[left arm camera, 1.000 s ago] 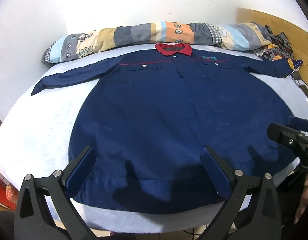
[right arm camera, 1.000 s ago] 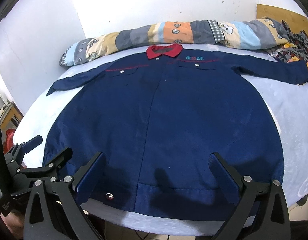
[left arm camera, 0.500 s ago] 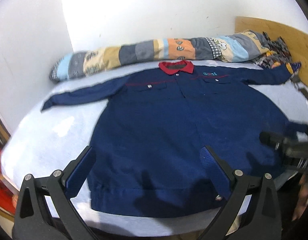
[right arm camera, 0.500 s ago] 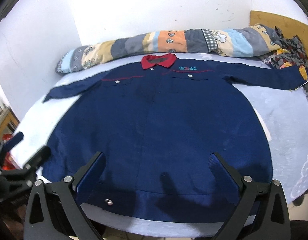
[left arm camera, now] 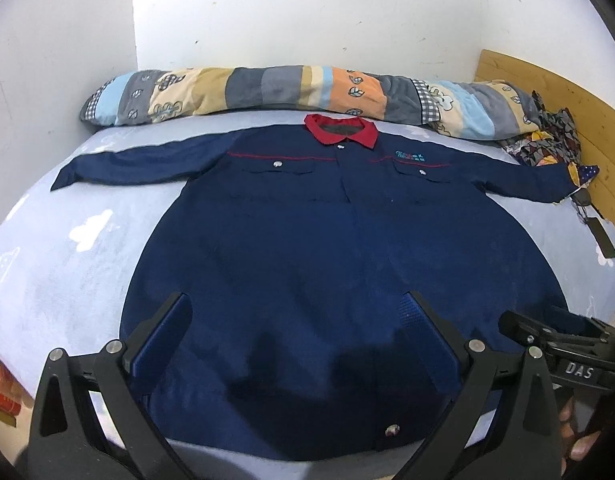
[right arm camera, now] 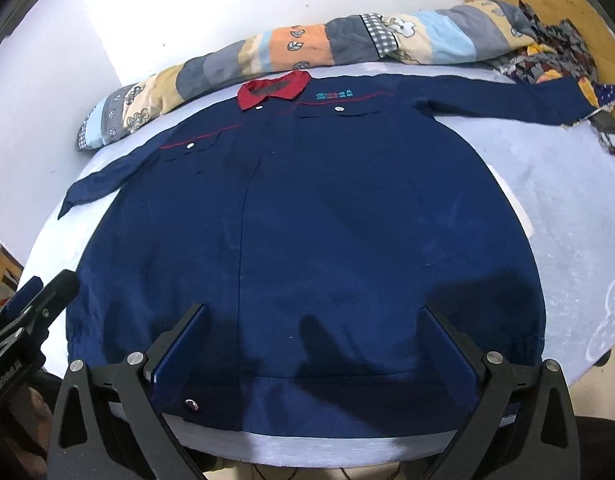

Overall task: Fold large clothes
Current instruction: 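Reach the right gripper to the sleeve cuff by the bolster and grasp it, then fold the held sleeve across the shirt body with the right gripper and release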

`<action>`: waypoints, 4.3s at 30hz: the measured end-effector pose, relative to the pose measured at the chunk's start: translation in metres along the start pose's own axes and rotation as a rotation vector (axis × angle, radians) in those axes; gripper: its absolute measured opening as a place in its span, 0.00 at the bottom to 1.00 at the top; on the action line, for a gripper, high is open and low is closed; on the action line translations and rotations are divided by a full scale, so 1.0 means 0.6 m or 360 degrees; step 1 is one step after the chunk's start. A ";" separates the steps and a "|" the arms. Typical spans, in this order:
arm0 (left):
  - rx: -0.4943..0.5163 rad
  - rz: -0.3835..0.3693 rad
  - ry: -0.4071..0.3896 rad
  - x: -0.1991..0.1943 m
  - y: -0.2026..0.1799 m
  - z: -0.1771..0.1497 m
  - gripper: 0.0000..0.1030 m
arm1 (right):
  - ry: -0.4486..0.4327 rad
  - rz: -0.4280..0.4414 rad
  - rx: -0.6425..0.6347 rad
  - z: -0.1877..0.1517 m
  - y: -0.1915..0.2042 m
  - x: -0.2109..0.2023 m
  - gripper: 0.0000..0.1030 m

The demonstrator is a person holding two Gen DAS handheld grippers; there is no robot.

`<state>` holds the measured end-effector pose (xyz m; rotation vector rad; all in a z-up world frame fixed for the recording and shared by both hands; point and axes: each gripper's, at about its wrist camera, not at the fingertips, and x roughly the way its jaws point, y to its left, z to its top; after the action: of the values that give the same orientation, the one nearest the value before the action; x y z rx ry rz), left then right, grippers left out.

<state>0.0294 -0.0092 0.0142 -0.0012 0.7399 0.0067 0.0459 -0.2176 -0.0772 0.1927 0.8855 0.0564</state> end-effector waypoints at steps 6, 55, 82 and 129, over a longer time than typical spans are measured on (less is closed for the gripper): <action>0.0230 0.0075 -0.0145 0.040 -0.030 0.063 1.00 | 0.0016 0.0156 0.0157 0.028 -0.057 -0.008 0.99; 0.0353 -0.0105 0.0107 0.209 -0.067 0.134 1.00 | -0.0585 -0.0452 0.0963 0.469 -0.862 0.109 0.08; -0.0077 -0.0116 0.0025 0.120 0.117 0.147 1.00 | -0.0812 0.0464 0.0081 0.685 0.008 -0.194 0.07; -0.0726 0.0129 0.0205 0.113 0.364 0.094 1.00 | 0.0400 0.0446 -0.0386 -0.041 0.026 -0.018 0.62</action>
<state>0.1162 0.2096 0.0103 -0.4101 0.8536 0.2549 0.0202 -0.1998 -0.0811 0.0822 1.0877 0.4552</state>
